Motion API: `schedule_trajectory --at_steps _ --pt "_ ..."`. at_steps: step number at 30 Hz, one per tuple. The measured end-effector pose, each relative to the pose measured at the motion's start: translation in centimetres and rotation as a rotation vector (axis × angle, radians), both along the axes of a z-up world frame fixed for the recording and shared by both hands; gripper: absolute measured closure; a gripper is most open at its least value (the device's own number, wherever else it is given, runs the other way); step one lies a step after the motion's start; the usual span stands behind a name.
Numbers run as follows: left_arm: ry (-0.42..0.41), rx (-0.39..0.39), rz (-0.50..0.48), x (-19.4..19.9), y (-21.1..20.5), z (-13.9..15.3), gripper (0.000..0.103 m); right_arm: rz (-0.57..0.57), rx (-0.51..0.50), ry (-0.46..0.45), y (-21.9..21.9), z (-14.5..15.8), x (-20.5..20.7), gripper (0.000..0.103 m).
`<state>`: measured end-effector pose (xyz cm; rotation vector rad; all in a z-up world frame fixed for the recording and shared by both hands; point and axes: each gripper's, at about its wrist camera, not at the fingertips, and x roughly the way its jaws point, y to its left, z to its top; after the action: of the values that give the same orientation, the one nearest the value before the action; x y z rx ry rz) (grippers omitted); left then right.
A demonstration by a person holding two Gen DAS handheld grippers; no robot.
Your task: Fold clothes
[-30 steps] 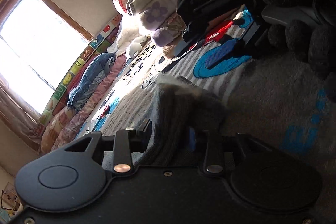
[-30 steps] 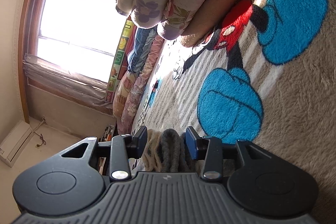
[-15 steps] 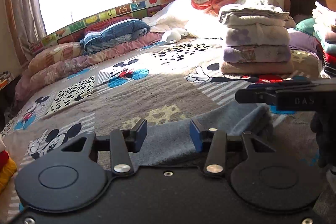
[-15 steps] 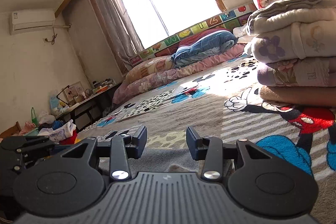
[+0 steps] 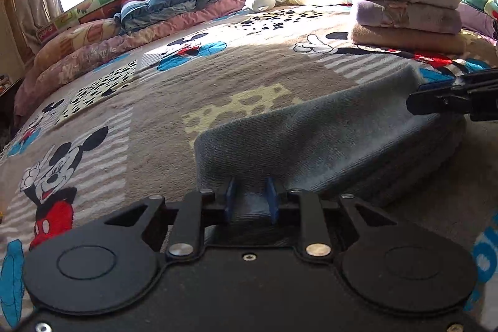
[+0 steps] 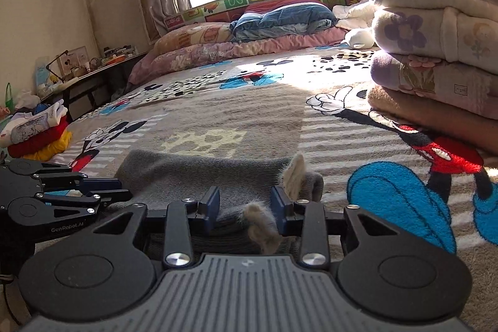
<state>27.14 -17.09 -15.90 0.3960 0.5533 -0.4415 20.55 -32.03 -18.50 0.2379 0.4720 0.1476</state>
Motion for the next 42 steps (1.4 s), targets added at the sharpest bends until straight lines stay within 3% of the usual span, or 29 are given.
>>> schedule_trajectory --at_steps 2,5,9,13,15,18,20,24,28,29,31,33,35,39,42 --pt "0.011 0.003 0.000 0.0 0.5 0.5 0.081 0.000 -0.001 -0.003 0.0 0.0 -0.1 0.067" --pt "0.012 -0.066 0.018 0.3 1.3 3.1 0.081 0.002 -0.017 -0.014 0.3 0.4 -0.3 0.066" --pt "-0.009 -0.145 0.027 2.1 1.1 5.0 0.081 0.030 -0.070 -0.096 1.3 1.6 -1.1 0.064" --pt "0.050 -0.161 0.026 3.9 0.0 3.4 0.080 0.033 -0.154 -0.111 2.6 1.6 -1.0 0.060" --pt "0.109 -0.161 0.040 4.3 -0.2 1.6 0.069 0.011 -0.167 -0.085 2.4 1.5 -0.7 0.061" --pt "0.106 -0.200 0.082 4.0 0.0 -0.2 0.066 0.006 -0.158 -0.057 2.1 1.0 -0.4 0.061" --pt "0.099 -0.209 0.097 3.8 -0.1 -0.4 0.066 0.004 -0.152 -0.038 1.9 0.7 -0.3 0.061" --pt "0.078 -0.158 0.095 3.5 -0.7 -0.3 0.066 -0.002 -0.140 -0.001 1.5 0.0 0.1 0.061" --pt "0.140 -0.155 0.126 3.4 -0.3 1.5 0.061 -0.011 -0.099 -0.037 0.9 1.0 -1.0 0.059" --pt "0.153 -0.185 0.146 2.9 0.2 2.2 0.051 -0.025 -0.083 -0.057 0.6 1.5 -1.5 0.057" --pt "0.144 -0.276 0.190 1.6 1.7 3.3 0.043 -0.054 -0.034 -0.077 -0.2 2.1 -2.3 0.043" --pt "0.166 -0.370 0.249 0.9 3.4 3.9 0.042 -0.091 0.084 -0.059 -1.9 2.1 -2.5 0.037" --pt "0.227 -0.493 0.318 0.9 5.5 4.0 0.037 -0.140 0.291 -0.015 -4.5 1.1 -2.1 0.032" --pt "0.348 -0.706 0.450 2.3 9.1 2.7 0.036 -0.137 0.422 0.054 -5.1 -0.7 -0.7 0.029" --pt "0.422 -0.816 0.486 3.3 10.4 1.4 0.036 -0.134 0.519 0.107 -5.5 -2.0 0.3 0.027"
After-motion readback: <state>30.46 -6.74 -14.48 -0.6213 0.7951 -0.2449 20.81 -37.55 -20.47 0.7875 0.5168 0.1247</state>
